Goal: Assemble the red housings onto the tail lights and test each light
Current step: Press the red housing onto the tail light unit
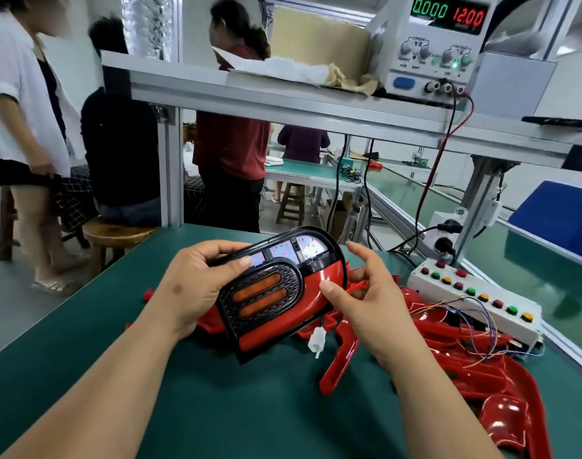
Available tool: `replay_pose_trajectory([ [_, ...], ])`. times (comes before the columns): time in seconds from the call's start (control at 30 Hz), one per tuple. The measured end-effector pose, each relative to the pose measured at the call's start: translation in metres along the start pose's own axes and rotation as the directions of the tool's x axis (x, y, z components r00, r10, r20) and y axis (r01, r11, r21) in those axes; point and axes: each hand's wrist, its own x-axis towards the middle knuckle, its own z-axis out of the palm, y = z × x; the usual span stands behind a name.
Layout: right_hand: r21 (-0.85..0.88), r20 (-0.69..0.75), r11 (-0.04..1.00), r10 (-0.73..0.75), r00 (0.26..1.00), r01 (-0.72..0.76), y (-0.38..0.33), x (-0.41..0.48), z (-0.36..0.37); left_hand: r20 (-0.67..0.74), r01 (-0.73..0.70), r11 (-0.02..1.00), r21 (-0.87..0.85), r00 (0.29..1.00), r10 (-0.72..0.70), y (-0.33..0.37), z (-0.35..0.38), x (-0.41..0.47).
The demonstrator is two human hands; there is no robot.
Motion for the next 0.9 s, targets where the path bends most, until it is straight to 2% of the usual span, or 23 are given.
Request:
replay_pose_trajectory([
  [0.07, 0.066, 0.007, 0.994, 0.081, 0.997, -0.082, 0.003, 0.002, -0.002, 0.018, -0.007, 1.0, -0.007, 1.0, 0.007, 0.003, -0.003, 0.0],
  [0.1, 0.193, 0.067, 0.97, 0.136, 0.988, -0.146, 0.004, 0.002, -0.002, 0.038, -0.012, 1.0, -0.006, 0.999, 0.012, 0.004, -0.004, -0.001],
  [0.17, 0.52, 0.278, 0.807, 0.152, 0.948, -0.282, 0.004, 0.001, -0.002, 0.072, -0.024, 1.0, -0.004, 0.997, 0.024, 0.007, -0.004, -0.003],
  [0.23, 0.659, 0.391, 0.673, 0.074, 0.917, -0.335, 0.003, -0.001, 0.001, 0.071, -0.05, 0.999, -0.012, 0.996, 0.05, 0.009, -0.002, -0.004],
  [0.3, 0.727, 0.371, 0.61, 0.037, 0.928, -0.315, 0.003, -0.001, 0.003, 0.043, -0.054, 0.994, -0.1, 0.997, 0.058, 0.01, -0.001, -0.003],
  [0.37, 0.793, 0.304, 0.541, 0.049, 0.952, -0.281, 0.002, -0.001, 0.006, 0.015, -0.028, 0.966, -0.259, 0.999, 0.033, 0.009, -0.002, -0.004],
  [0.43, 0.836, 0.233, 0.495, 0.068, 0.97, -0.235, -0.001, -0.001, 0.011, 0.029, 0.009, 0.962, -0.272, 1.0, -0.001, 0.005, 0.004, -0.008],
  [0.5, 0.844, 0.169, 0.504, 0.076, 0.983, -0.184, -0.002, -0.002, 0.016, 0.126, 0.054, 0.982, -0.183, 0.991, -0.031, -0.002, 0.019, -0.017],
  [0.57, 0.843, 0.147, 0.517, 0.043, 0.988, -0.148, -0.002, -0.003, 0.018, 0.14, 0.072, 0.985, -0.158, 0.989, -0.05, -0.005, 0.03, -0.022],
  [0.67, 0.822, 0.222, 0.539, -0.007, 0.975, -0.184, -0.002, -0.003, 0.012, 0.099, 0.061, 0.978, -0.202, 0.994, -0.041, -0.006, 0.028, -0.019],
  [0.77, 0.803, 0.271, 0.559, -0.031, 0.962, -0.209, -0.002, -0.002, 0.004, 0.158, 0.033, 0.978, -0.205, 0.987, 0.0, -0.004, 0.022, -0.018],
  [0.9, 0.792, 0.248, 0.58, -0.021, 0.969, -0.19, -0.001, -0.003, 0.003, 0.204, -0.016, 0.99, -0.142, 0.978, 0.045, -0.006, 0.019, -0.018],
])
